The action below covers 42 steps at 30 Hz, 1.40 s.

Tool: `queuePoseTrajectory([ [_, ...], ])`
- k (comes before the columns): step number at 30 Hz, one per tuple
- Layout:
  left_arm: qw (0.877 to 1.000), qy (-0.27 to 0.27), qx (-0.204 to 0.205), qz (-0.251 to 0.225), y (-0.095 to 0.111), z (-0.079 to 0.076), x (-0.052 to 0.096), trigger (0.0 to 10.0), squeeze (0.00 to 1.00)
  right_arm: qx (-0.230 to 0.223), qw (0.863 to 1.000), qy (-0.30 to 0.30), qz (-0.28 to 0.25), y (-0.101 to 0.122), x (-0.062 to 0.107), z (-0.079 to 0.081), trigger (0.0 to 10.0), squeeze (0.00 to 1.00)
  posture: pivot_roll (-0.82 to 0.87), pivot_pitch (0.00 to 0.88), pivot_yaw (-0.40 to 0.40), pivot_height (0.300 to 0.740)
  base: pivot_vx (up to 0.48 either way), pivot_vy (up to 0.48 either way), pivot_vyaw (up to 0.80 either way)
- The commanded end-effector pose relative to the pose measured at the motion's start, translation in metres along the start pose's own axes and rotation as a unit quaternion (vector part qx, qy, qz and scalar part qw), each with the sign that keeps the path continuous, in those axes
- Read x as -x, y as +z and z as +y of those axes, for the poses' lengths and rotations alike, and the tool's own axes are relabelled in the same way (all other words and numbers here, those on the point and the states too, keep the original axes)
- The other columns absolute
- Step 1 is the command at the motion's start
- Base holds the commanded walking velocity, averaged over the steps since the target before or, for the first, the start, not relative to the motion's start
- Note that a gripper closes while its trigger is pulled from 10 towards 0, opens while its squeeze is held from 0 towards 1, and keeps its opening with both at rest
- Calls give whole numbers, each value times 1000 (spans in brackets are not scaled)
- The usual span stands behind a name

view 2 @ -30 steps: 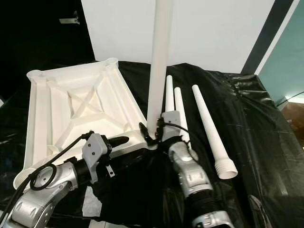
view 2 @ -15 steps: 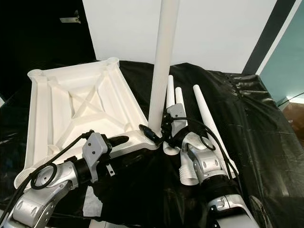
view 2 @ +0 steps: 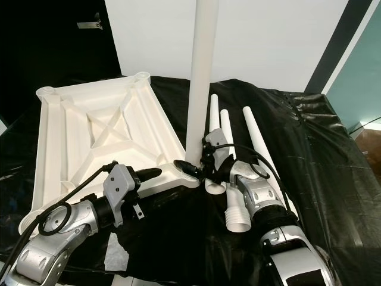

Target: Building children table

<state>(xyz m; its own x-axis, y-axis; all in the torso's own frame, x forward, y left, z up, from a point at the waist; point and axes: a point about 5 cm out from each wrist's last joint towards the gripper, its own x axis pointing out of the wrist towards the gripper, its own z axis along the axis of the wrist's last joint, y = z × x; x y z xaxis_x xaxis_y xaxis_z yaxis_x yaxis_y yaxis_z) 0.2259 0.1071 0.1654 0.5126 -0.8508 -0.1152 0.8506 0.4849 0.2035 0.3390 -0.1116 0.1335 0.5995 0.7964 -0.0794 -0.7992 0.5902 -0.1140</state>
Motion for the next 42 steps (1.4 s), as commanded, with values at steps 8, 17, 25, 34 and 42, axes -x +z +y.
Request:
queuePoseTrajectory([
  [8, 1000, 3, -7, 2, -1, 0, 0, 10000, 0, -2, 998, -59, 16, -9, 0, -1, 9686, 0, 90, 0, -63, 740, 0, 0, 0],
  [17, 1000, 5, -11, 3, -2, 1, -1, 10000, 0, -38, 983, -177, 17, -16, -6, 9, 10000, 0, 89, 0, -61, 740, 0, 0, 0],
  [25, 1000, 6, -15, 6, -2, 3, -1, 10000, 0, -56, 955, -291, 9, -16, -17, 25, 10000, 0, 84, 0, -55, 740, 0, 0, 0],
  [34, 1000, 7, -17, 5, -1, 4, -2, 10000, 0, -77, 946, -314, -24, 0, -37, 49, 10000, 0, 80, 0, -54, 740, 0, 0, 0],
  [42, 1000, 8, -16, 8, -2, 4, 0, 10000, 0, -83, 941, -325, -30, 0, -29, 45, 10000, 0, 78, 0, -44, 740, 0, 0, 0],
])
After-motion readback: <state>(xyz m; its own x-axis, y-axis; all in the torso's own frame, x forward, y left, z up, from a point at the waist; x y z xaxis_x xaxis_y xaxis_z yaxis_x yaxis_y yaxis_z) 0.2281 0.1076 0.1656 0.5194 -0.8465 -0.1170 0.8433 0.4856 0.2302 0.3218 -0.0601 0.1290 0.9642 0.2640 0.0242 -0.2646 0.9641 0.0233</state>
